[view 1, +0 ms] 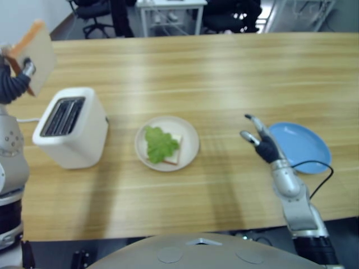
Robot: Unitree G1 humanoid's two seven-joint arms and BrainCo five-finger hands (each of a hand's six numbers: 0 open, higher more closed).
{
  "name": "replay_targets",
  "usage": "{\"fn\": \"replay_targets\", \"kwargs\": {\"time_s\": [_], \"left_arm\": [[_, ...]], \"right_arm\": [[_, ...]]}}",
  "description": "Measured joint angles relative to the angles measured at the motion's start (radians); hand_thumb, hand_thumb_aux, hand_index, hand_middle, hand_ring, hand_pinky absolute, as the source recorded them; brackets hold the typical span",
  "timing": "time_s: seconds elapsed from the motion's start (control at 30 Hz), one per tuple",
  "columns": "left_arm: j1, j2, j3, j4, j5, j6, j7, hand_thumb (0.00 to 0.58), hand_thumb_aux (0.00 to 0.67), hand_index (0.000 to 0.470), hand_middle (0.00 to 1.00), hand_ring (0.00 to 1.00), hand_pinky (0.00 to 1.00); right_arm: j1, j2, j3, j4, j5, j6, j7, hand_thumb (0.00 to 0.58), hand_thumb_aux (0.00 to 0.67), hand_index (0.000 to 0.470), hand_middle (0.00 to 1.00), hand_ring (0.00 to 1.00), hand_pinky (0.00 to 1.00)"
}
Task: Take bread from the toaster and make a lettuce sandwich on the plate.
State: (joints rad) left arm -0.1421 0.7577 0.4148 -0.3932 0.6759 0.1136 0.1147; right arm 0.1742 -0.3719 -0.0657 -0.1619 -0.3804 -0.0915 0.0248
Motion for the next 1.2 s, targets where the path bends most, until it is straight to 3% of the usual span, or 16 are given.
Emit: {"fn": "replay_targets", "kwargs": {"time_s": [0.2, 0.37, 0.67, 0.83, 1.03, 1.2], "left_arm": [[-0.041, -0.101, -0.125, 0.009, -0.180, -0.230, -0.005, 0.580, 0.670, 0.460, 1.00, 1.00, 1.00], [-0.131, -0.231, -0.312, 0.079, -0.483, -0.304, -0.221, 0.580, 0.670, 0.460, 1.00, 1.00, 1.00], [-0.349, -0.364, -0.475, 0.648, -0.800, -0.289, -0.695, 0.580, 0.670, 0.460, 1.00, 1.00, 1.00], [-0.438, -0.423, -0.563, 0.986, -0.814, -0.374, -0.945, 0.580, 0.670, 0.460, 1.00, 1.00, 1.00], [-0.622, -0.430, -0.578, 1.372, -0.734, -0.512, -1.035, 0.580, 0.670, 0.460, 1.00, 1.00, 1.00], [-0.657, -0.429, -0.599, 1.528, -0.663, -0.564, -1.062, 0.580, 0.670, 0.460, 1.00, 1.00, 1.00]], "right_arm": [[-0.016, 0.006, 0.022, 0.027, -0.002, -0.007, -0.006, 0.000, 0.000, 0.000, 0.00, 0.00, 0.00], [-0.029, 0.006, 0.020, 0.043, 0.003, -0.011, -0.014, 0.000, 0.000, 0.000, 0.00, 0.00, 0.00], [-0.037, -0.011, -0.053, 0.080, 0.033, -0.021, -0.044, 0.000, 0.000, 0.000, 0.00, 0.00, 0.00], [-0.039, -0.013, -0.056, 0.093, 0.033, -0.031, -0.048, 0.000, 0.000, 0.000, 0.00, 0.00, 0.00], [-0.033, -0.010, -0.049, 0.108, 0.032, -0.037, -0.049, 0.000, 0.000, 0.000, 0.00, 0.00, 0.00], [-0.028, -0.010, -0.046, 0.108, 0.032, -0.044, -0.049, 0.000, 0.000, 0.000, 0.00, 0.00, 0.00]]}}
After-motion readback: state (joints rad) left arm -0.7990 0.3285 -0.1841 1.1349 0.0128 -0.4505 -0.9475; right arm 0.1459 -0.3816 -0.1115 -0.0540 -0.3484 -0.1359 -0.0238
